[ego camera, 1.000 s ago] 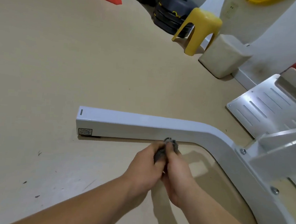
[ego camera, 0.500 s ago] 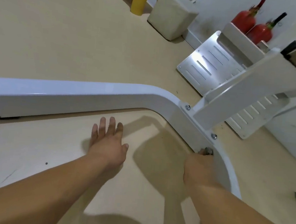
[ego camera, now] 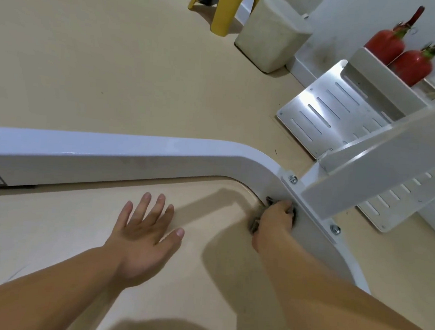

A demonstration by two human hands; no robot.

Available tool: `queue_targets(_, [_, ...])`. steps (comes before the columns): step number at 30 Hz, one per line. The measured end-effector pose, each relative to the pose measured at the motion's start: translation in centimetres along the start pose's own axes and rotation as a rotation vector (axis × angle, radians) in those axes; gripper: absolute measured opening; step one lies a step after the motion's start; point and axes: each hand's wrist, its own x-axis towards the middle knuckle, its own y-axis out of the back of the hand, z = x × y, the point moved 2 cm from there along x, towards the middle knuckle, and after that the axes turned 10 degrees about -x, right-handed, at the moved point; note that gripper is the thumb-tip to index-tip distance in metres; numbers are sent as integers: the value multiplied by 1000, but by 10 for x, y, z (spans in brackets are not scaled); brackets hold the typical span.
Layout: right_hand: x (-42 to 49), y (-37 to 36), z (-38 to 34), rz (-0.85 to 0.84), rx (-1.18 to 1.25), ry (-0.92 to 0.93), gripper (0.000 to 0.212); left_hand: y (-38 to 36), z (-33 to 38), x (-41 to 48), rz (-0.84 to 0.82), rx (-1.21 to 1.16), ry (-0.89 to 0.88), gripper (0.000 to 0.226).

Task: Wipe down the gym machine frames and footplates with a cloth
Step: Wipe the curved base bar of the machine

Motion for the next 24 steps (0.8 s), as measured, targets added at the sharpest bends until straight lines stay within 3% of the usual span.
queue_targets(2, [10, -16, -4, 4, 24, 77, 90, 3, 2, 1, -17, -13, 0, 97])
queue_targets(6, [-47, -62, -32, -150, -19, 155, 71, 10, 7, -2, -28, -81, -3, 102])
queue_targets(8, [-66, -82, -40, -150, -76, 147, 60, 12, 7, -1, -34, -95, 1, 101])
queue_targets(10, [-73, -100, -41, -163, -81, 91, 77, 13, 8, -2, -42, -81, 3, 95])
queue_targets(13, [-89, -116, -30, -193, -247, 155, 68, 11, 9, -4, -44, -32, 6, 74])
queue_targets(16, [-95, -124, -13, -221, -382, 236, 115, 11, 3, 1, -73, -29, -1, 64])
queue_targets(19, [-99, -131, 3, -257, -400, 341, 128, 19, -1, 2, -92, -86, -51, 61])
queue_targets(24, [-138, -159, 29, -265, -371, 372, 113, 40, -28, -36, 245, -367, -103, 49])
